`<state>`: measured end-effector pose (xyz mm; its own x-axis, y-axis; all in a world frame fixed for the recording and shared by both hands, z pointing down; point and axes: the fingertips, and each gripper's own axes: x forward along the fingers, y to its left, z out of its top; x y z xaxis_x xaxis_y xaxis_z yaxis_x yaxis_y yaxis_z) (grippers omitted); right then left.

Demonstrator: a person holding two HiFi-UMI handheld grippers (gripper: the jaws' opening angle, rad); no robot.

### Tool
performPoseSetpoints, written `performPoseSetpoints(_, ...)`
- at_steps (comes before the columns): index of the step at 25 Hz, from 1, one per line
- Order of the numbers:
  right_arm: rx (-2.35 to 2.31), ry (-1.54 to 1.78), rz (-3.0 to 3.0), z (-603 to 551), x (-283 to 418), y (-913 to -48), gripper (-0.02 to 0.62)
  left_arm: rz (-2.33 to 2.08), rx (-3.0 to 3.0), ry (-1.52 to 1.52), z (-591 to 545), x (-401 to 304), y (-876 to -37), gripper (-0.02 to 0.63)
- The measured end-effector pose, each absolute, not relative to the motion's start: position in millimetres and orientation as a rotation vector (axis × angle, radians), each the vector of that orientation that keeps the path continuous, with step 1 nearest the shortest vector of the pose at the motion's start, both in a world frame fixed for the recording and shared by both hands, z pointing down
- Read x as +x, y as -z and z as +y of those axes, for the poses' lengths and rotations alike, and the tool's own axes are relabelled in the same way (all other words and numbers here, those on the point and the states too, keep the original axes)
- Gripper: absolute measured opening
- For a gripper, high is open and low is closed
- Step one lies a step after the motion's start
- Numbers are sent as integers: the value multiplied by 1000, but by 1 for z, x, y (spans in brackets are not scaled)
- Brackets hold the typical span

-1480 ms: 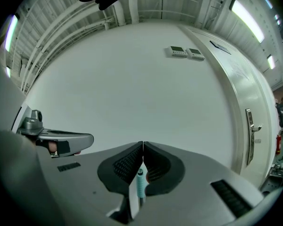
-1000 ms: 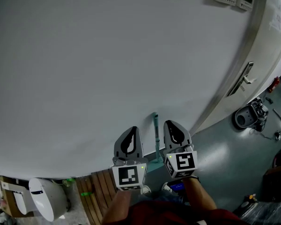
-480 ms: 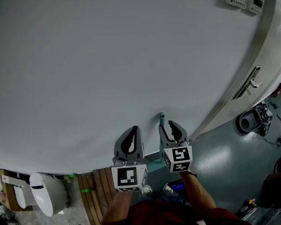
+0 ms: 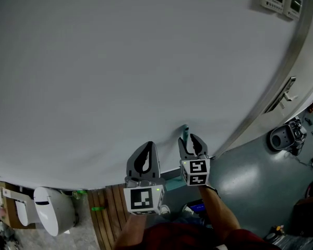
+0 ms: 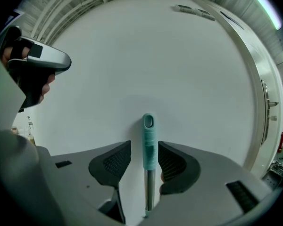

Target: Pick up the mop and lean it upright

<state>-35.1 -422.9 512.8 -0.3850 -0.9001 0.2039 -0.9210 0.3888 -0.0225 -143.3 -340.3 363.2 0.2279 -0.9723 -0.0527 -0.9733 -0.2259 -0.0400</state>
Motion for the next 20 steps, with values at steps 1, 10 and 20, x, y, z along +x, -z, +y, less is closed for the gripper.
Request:
performPoseSetpoints(1, 1642, -204, -2479, -423, -35, -515, 175, 1915, -2407, -35, -340, -145, -362, 14)
performPoseSetpoints(10, 1645, -229, -2459, -442, -40, -525, 175, 1940, -2392, -50, -338, -152, -361, 14)
performPoseSetpoints(20, 1693, -174, -2423, -448, -36, -522, 107, 1958, -2375, -52, -338, -159, -361, 14)
